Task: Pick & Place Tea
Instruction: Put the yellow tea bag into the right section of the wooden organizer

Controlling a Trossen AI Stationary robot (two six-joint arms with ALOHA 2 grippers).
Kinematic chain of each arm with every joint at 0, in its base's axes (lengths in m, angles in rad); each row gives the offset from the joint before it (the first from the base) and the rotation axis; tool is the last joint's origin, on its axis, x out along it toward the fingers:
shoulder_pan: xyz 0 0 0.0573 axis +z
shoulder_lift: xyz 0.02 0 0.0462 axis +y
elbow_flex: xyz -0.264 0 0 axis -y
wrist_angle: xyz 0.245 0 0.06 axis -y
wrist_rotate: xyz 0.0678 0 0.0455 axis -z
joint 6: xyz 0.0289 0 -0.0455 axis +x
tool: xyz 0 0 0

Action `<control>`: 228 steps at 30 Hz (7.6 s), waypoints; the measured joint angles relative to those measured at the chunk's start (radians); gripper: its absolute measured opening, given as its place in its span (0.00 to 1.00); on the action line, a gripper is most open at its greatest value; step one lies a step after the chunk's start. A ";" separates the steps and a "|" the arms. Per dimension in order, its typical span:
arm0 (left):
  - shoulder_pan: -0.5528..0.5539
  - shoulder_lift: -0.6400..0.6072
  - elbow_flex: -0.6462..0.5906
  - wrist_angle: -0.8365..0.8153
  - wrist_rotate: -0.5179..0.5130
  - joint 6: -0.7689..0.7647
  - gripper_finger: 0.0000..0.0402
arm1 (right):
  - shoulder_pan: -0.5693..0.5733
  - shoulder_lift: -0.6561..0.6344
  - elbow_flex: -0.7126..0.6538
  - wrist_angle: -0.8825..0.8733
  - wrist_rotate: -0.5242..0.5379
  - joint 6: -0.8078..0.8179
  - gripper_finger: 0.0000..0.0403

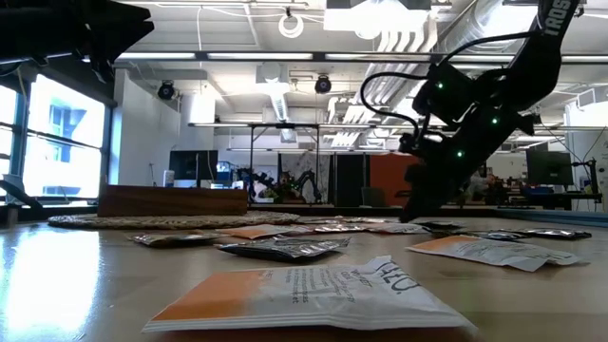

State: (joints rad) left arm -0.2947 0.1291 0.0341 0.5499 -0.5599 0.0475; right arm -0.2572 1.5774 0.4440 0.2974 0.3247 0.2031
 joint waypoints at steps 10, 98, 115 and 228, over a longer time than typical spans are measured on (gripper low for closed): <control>0.000 0.000 0.000 0.000 -0.001 0.000 0.27 | -0.037 -0.073 -0.002 0.006 0.010 0.027 0.32; 0.000 0.000 0.000 0.000 -0.001 -0.001 0.27 | -0.177 0.013 -0.002 0.061 -0.119 0.132 0.17; 0.001 0.242 0.036 -0.007 -0.116 -0.183 0.27 | -0.250 0.012 -0.002 0.072 -0.218 0.087 0.28; 0.519 2.097 1.507 -0.692 0.392 -0.479 0.27 | -0.246 0.011 0.000 0.038 -0.337 0.421 0.28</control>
State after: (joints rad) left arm 0.2245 2.2258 1.5409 -0.1418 -0.1680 -0.4315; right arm -0.5034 1.5883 0.4442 0.3349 -0.0119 0.6239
